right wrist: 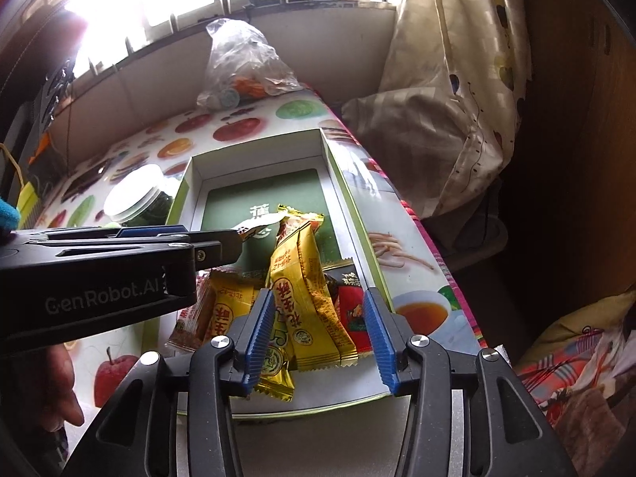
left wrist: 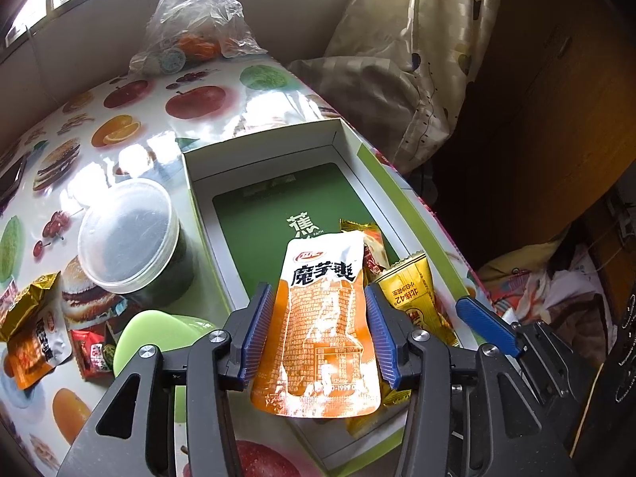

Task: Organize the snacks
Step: 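Lower both snacks into the green box and open the tools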

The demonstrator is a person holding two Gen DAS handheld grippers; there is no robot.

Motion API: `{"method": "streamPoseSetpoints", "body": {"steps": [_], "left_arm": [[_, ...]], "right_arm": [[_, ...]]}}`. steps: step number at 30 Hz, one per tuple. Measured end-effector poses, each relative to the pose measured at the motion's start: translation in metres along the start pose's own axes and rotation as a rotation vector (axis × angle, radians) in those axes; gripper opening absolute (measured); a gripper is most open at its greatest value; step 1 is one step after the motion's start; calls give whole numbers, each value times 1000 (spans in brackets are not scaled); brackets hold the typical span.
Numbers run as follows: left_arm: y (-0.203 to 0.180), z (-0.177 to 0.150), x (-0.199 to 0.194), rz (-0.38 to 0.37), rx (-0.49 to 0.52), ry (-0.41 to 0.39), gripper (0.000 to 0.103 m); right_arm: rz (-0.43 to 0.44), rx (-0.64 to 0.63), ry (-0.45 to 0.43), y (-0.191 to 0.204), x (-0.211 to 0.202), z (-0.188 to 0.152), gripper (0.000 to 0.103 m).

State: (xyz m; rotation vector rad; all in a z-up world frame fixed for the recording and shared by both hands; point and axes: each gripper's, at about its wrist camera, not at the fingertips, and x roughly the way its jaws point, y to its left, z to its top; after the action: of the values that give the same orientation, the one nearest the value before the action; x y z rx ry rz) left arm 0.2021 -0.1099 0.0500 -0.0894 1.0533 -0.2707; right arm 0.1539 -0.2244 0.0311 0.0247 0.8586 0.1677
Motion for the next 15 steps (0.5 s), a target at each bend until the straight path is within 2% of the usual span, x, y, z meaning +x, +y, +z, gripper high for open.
{"method": "streamPoseSetpoints", "body": {"steps": [4,15], "left_arm": [[2,-2,-12,-18,-5,-26,50],[13,-15,-47,1,-16,-98,50]], "right_arm": [[-4,10,-9,1,-6,-1,50],[-5,15,-41,9,-26,-4,53]]}}
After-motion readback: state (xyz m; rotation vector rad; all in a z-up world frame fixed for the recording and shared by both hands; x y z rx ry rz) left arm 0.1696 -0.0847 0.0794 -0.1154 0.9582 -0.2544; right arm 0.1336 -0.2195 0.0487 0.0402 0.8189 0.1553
